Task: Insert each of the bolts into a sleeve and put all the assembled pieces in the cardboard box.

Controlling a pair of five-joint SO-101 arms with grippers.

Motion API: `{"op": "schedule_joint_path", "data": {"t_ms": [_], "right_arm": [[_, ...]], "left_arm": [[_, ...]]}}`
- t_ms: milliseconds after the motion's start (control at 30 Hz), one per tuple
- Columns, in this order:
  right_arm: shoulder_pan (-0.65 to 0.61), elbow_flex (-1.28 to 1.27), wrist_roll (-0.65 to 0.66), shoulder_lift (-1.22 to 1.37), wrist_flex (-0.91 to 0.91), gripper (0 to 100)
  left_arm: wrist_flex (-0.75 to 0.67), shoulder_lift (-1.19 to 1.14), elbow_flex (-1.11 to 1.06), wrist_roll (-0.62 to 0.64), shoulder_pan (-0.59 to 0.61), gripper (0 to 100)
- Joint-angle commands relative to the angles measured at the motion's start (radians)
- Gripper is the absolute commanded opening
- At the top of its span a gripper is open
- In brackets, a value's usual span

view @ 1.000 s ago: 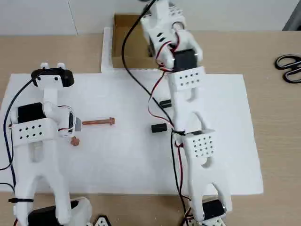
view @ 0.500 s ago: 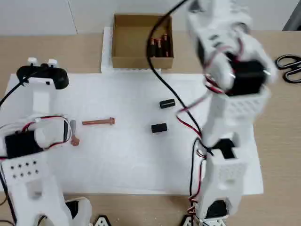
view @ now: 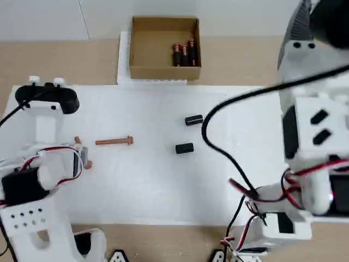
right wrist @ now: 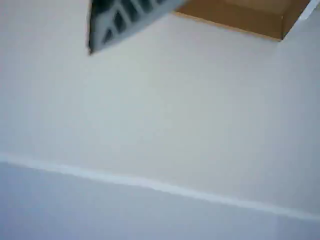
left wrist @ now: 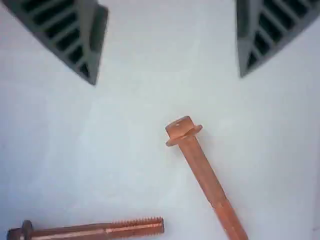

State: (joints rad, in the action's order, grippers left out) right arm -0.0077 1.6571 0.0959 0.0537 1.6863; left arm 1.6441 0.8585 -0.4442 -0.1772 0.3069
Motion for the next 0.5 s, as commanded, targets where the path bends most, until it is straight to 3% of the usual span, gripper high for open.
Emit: {"op": "schedule_joint_path", "data": {"t_ms": [0,267,467], "right_arm": [[0.005,-0.123,0.011,-0.027,0.012,14.7],[-0.013,-0.7,0.008,-0.255,0.004,14.7],[-0.077,-1.155,0.011,-0.455,-0.001,14.7]], "left_arm": [[0.003,0.054,0.01,-0.002,-0.002,18],[0.031,0.106,0.008,0.0,-0.002,18],[0.035,0.106,0.01,0.068,-0.003,18]]}}
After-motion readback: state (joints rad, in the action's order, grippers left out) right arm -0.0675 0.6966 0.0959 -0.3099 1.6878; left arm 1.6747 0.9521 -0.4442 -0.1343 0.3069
